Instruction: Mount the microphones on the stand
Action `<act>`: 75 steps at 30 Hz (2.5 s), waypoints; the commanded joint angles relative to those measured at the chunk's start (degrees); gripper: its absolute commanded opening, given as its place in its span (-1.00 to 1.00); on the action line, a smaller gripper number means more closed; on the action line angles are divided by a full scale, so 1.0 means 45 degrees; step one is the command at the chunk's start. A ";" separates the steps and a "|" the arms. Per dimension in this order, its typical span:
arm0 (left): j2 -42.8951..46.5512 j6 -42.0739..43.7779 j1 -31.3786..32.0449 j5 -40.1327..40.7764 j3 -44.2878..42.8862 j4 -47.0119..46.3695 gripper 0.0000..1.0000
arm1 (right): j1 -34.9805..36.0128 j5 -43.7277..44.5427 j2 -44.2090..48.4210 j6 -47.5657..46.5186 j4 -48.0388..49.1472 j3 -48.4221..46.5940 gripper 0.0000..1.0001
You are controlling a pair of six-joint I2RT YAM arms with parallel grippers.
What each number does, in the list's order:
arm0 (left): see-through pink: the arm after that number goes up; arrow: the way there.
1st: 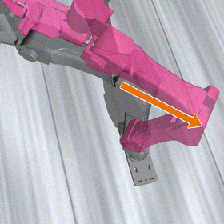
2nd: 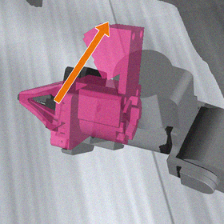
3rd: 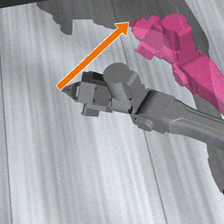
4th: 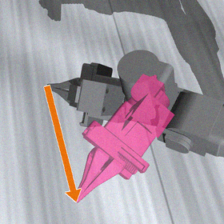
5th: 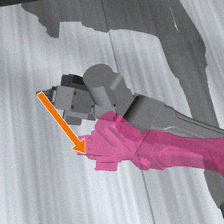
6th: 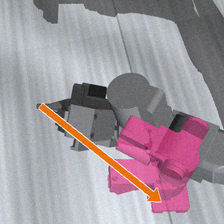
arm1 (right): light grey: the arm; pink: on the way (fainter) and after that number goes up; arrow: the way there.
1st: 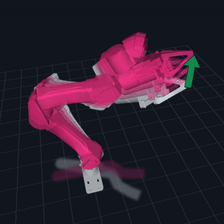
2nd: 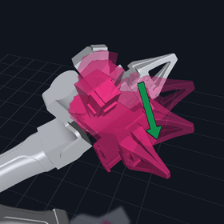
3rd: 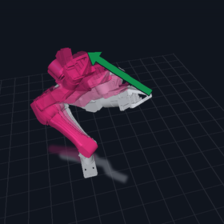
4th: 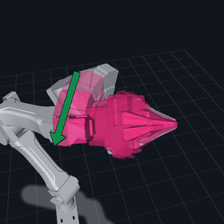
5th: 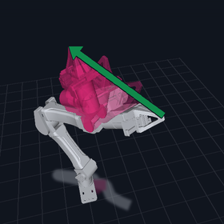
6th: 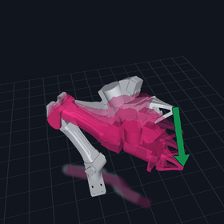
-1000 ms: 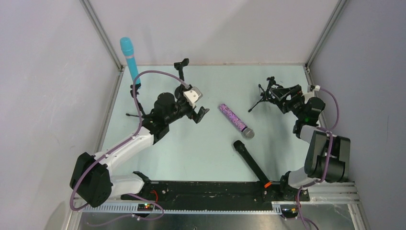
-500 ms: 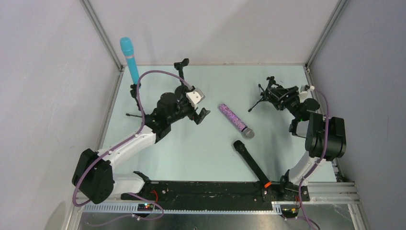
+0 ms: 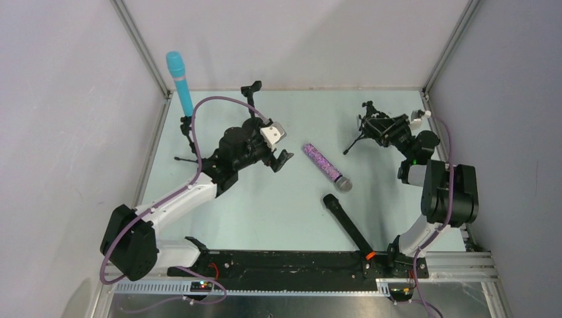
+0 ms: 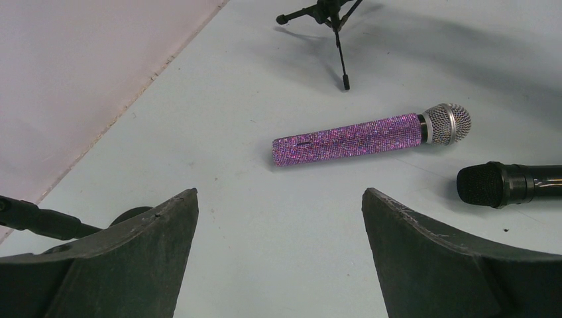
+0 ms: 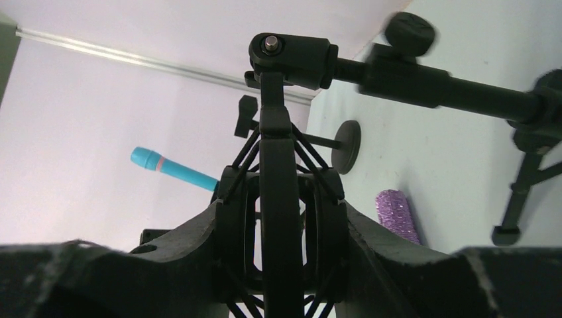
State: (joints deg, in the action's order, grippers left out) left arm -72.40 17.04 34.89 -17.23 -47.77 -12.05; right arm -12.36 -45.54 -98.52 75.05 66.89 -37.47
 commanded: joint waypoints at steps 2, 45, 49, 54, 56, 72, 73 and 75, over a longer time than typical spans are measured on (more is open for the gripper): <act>0.0261 0.0345 0.0149 -0.0167 -0.0537 -0.0136 0.93 | 0.0619 0.0061 0.2093 -0.1581 -0.0894 -0.1189 -1.00; 0.2633 0.1160 -0.0097 0.9364 0.0301 -0.0733 0.99 | 0.8481 0.0253 0.6535 -0.3332 -0.9880 -0.5731 -1.00; 0.2902 0.0517 -0.0930 0.9556 0.0479 -0.1024 0.99 | 0.9026 -0.0238 0.6213 -0.2864 -0.9209 -0.5491 -1.00; 0.3006 -0.0181 -0.1499 0.9505 0.0621 -0.1292 0.99 | 0.9537 -0.1224 0.5254 -0.1799 -0.7347 -0.5360 -1.00; 0.3094 -0.0228 -0.1621 0.9547 0.0700 -0.1438 0.99 | 0.9643 -0.1739 0.4767 -0.0809 -0.6347 -0.5283 -1.00; 0.3542 -0.0088 -0.2072 0.9461 0.1069 -0.2038 0.99 | 0.9790 -0.2900 -0.0216 0.4217 0.0663 -0.4666 -1.00; 0.3556 -0.0082 -0.2072 0.9432 0.1067 -0.2050 0.99 | 0.9727 -0.2930 -0.0509 0.4894 0.1659 -0.4638 -1.00; 0.3553 -0.0059 -0.2059 0.9357 0.1079 -0.2053 0.99 | 0.9650 -0.2989 -0.1324 0.5871 0.3004 -0.4641 -1.00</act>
State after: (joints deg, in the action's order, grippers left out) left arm -57.43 16.95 25.89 25.26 -43.07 -18.46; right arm 31.86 -58.13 -100.09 90.83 59.94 -58.11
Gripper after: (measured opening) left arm 0.995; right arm 0.497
